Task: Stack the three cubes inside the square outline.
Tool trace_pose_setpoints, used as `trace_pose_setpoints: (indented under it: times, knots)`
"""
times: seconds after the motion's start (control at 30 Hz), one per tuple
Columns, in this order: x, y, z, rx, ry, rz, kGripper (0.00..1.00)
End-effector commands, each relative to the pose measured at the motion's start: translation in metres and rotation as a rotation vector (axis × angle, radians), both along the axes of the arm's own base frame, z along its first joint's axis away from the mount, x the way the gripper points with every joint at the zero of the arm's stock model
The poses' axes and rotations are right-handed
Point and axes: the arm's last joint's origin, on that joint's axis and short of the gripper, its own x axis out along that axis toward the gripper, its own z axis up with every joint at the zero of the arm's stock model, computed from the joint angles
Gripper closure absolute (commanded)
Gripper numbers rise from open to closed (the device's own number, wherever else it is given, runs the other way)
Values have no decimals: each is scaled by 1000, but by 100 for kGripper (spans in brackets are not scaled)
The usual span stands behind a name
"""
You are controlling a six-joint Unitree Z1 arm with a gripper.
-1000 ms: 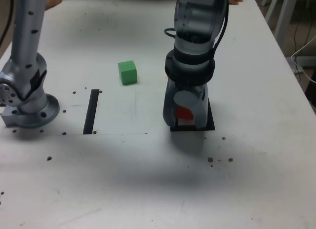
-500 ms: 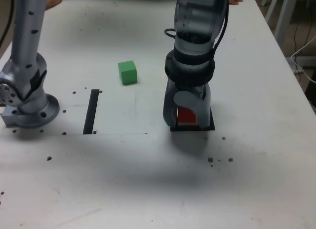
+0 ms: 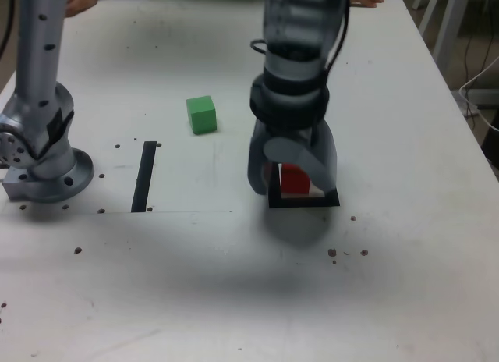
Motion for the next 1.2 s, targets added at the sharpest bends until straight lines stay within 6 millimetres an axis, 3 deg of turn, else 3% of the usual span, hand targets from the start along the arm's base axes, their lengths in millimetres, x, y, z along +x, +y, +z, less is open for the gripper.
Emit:
trace_pose_setpoints:
  times: [0.0, 0.3, 0.6, 1.17]
  knots:
    - [-7, 2, 10, 9, -16, -1, 11]
    - [-29, 14, 22, 68, 16, 0, 3]
    - [-43, 46, 30, 96, 51, 52, 1]
    - [-20, 130, 30, 154, 27, 135, 1]
